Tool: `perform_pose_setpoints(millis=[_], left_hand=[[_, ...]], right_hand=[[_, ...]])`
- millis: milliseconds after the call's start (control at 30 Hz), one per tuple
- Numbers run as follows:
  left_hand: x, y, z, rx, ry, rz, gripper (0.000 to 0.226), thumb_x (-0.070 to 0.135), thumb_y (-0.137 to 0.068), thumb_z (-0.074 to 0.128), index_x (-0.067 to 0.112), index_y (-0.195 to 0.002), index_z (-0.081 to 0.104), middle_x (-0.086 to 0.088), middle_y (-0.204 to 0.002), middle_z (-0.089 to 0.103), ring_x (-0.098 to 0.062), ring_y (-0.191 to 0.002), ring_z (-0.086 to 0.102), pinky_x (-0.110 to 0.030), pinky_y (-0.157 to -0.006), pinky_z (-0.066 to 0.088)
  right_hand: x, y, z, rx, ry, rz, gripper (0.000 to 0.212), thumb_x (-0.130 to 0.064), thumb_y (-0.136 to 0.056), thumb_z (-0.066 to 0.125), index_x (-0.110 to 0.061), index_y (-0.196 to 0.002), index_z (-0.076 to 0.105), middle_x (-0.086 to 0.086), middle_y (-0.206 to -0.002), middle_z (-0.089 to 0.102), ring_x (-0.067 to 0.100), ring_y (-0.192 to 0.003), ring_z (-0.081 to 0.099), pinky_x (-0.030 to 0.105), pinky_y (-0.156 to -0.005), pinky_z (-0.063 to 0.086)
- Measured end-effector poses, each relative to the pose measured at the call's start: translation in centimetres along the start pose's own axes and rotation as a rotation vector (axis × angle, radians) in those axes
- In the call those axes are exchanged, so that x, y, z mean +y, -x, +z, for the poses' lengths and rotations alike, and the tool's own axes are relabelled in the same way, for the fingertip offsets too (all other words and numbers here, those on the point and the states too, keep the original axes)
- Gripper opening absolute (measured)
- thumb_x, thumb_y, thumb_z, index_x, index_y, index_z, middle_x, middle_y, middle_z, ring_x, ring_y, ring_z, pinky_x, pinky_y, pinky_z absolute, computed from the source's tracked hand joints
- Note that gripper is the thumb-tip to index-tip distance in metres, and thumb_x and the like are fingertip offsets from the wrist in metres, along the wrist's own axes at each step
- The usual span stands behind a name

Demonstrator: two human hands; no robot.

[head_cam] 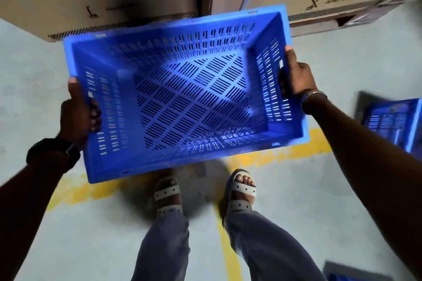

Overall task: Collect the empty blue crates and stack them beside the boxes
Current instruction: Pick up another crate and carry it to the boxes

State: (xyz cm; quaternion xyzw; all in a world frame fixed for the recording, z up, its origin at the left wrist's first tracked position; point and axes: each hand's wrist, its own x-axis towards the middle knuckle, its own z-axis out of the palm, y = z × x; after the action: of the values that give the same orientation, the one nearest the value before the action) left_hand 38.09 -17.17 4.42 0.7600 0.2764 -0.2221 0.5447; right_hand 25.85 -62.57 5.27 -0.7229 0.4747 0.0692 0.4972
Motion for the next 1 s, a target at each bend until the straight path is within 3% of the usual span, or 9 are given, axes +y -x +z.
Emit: perform_pose_setpoints(millis=[167,333,600,867,1000], left_hand=[[0.3,0.0,0.2,0.049,-0.028,0.021,0.068,0.084,-0.09,0.033,0.021,-0.07,0.046,0.008,-0.044,0.037,-0.011,-0.033,0.03,-0.014,-0.039,0.025],[-0.2,0.5,-0.4,0.031,-0.012,0.011,0.065,0.081,-0.093,0.032,0.021,-0.072,0.045,0.009,-0.045,0.035,-0.009,-0.034,0.028,-0.013,-0.04,0.025],[-0.2,0.8,-0.4,0.101,-0.044,0.049,0.067,0.08,-0.094,0.032,0.018,-0.071,0.047,0.008,-0.043,0.038,-0.011,-0.033,0.032,-0.014,-0.038,0.027],[-0.5,0.1,-0.8,0.103,-0.066,0.062,0.069,0.081,-0.093,0.031,0.018,-0.07,0.047,0.006,-0.044,0.039,-0.013,-0.034,0.032,-0.016,-0.04,0.028],[-0.6,0.0,-0.3,0.126,-0.071,0.061,0.07,0.08,-0.094,0.03,0.017,-0.069,0.047,0.007,-0.042,0.038,-0.012,-0.032,0.032,-0.014,-0.039,0.027]], right_hand=[[-0.3,-0.5,-0.2,-0.007,0.01,-0.032,0.072,-0.079,-0.087,0.035,-0.013,-0.064,0.054,0.007,-0.056,0.055,0.022,-0.043,0.048,0.03,-0.049,0.044],[-0.8,-0.5,0.4,-0.002,0.03,-0.019,0.072,-0.079,-0.087,0.035,-0.013,-0.064,0.054,0.007,-0.059,0.057,0.024,-0.048,0.05,0.03,-0.053,0.045],[-1.0,-0.3,0.7,-0.04,-0.005,-0.027,0.07,-0.078,-0.087,0.037,-0.014,-0.066,0.053,0.006,-0.057,0.053,0.019,-0.039,0.044,0.027,-0.047,0.041],[-1.0,-0.5,1.1,0.006,0.085,-0.042,0.076,-0.08,-0.087,0.031,-0.012,-0.065,0.055,0.009,-0.061,0.059,0.025,-0.047,0.051,0.032,-0.057,0.046],[-0.6,-0.7,0.8,0.008,0.087,-0.05,0.073,-0.079,-0.088,0.032,-0.014,-0.065,0.054,0.009,-0.063,0.059,0.024,-0.048,0.051,0.029,-0.054,0.044]])
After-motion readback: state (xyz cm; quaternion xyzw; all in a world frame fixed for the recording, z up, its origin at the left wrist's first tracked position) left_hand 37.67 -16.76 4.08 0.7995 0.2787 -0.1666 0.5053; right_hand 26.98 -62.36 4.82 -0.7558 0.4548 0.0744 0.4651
